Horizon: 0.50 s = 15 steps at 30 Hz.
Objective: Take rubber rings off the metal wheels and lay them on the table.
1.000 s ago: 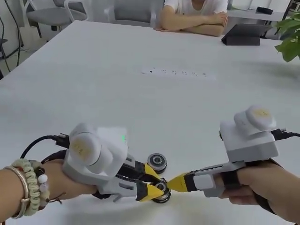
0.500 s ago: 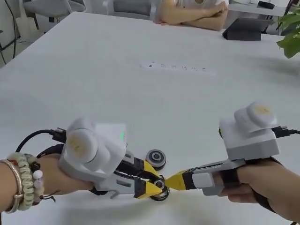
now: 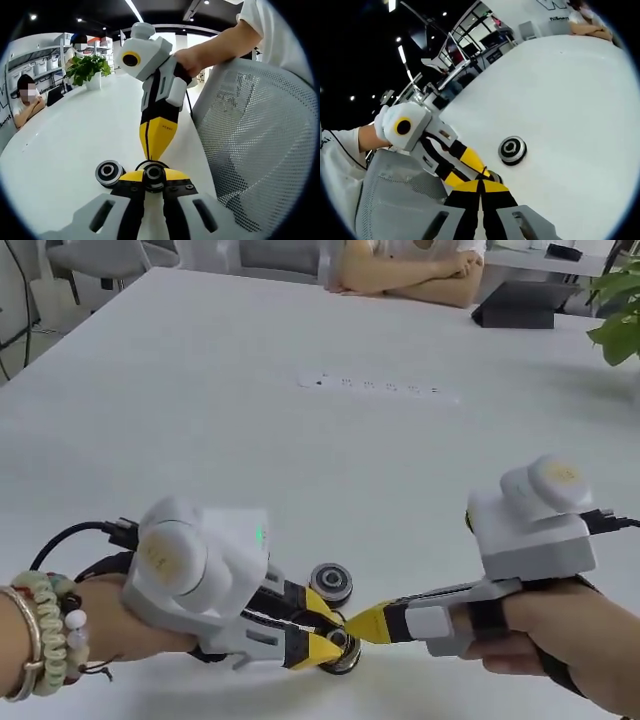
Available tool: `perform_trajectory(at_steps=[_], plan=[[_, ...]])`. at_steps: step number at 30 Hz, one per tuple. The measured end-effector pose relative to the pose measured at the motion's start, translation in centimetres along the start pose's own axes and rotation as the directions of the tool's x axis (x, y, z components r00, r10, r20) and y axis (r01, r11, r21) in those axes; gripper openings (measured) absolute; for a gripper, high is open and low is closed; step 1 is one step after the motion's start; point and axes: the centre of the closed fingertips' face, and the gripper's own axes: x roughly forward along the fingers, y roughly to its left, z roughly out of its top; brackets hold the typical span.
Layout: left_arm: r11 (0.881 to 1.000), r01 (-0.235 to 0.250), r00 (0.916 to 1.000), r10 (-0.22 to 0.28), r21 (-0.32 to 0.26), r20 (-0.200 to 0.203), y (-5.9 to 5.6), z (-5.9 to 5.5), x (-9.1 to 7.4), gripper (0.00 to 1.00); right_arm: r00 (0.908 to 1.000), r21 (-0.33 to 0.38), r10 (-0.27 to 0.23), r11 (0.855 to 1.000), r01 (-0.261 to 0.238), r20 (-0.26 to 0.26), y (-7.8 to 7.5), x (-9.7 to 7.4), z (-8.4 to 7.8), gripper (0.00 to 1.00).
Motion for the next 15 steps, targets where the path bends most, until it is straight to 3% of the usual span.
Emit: perform_trajectory(at_steps=[10,15], plan=[[0.999,0.001,1.0000,-0.001,-0.041,-0.004,0.0,-0.1,-0.1,0.08,0.9993,0.005,-0.028,1.000,0.028,-0.023,-0.8,0.0,-0.4,0.00],[1.000,0.023,0.9997,-0.023,-0.005,0.002,-0.5,0.6,-1.0,0.09,0.9995,-0.003,-0.029,1.000,0.028,-0.016,-0.8,-0.1,-0.2,0.00]])
